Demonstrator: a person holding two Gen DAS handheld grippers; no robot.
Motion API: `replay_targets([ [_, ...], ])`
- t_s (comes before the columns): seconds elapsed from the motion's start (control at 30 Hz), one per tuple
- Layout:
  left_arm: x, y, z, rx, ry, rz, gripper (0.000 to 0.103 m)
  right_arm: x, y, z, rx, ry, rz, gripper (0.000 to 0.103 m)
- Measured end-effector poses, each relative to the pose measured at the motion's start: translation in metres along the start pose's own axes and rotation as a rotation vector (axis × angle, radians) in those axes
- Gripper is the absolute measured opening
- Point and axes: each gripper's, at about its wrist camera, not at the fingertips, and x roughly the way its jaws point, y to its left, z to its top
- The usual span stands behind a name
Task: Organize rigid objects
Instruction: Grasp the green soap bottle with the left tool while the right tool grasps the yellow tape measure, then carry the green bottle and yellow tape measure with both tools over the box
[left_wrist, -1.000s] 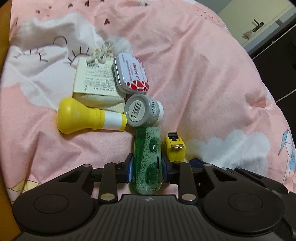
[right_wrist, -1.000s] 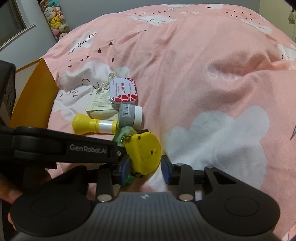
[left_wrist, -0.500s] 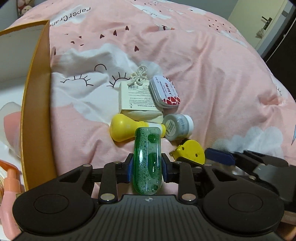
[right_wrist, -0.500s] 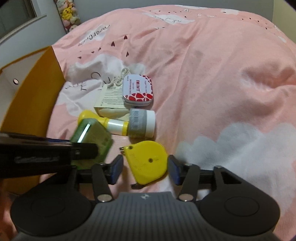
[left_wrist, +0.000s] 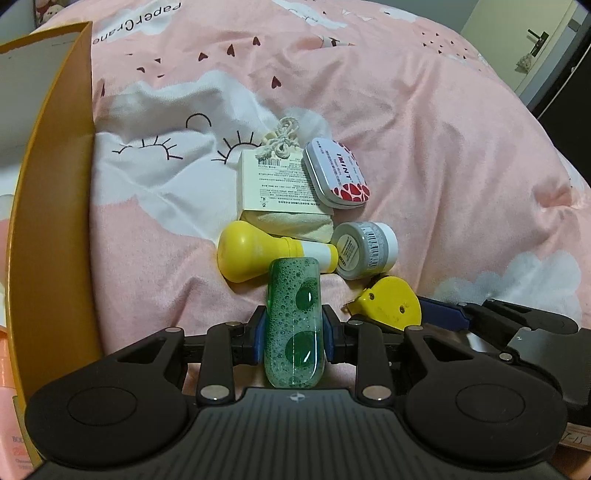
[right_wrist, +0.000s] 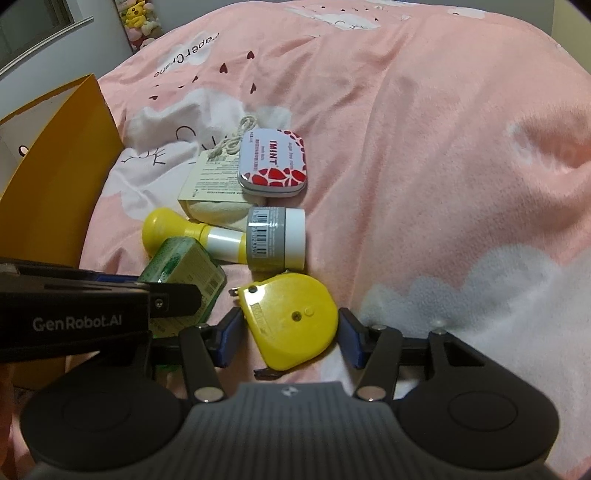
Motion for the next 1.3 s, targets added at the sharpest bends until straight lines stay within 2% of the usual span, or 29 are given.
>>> replay_targets([
  [0.27,-0.028,-0.005,-0.007,0.016,-0.088,-0.024,0.033,-0.014,-0.001,-0.002,0.019,-0.032,0.002,0.054],
  [0.47,-0.067,-0.001,-0.010,0.014,-0.187,-0.039,0.033,-0.038,0.006,-0.003,0.000,-0.097,-0.037,0.054],
  [0.63,-0.099,0.005,-0.008,0.002,-0.253,-0.046,0.033,-0.064,0.019,0.004,-0.040,-0.157,-0.035,0.054],
  [0.83,-0.129,0.018,-0.011,-0.002,-0.320,-0.008,0.033,-0.094,0.049,0.016,-0.131,-0.227,-0.009,0.054],
  [1.03,-0.157,0.040,-0.012,-0.032,-0.392,0.040,0.033,-0.120,0.083,0.031,-0.207,-0.291,0.058,0.054],
  [1.3,-0.181,0.092,-0.008,-0.126,-0.443,0.127,0.033,-0.129,0.146,0.051,-0.364,-0.333,0.146,0.054],
])
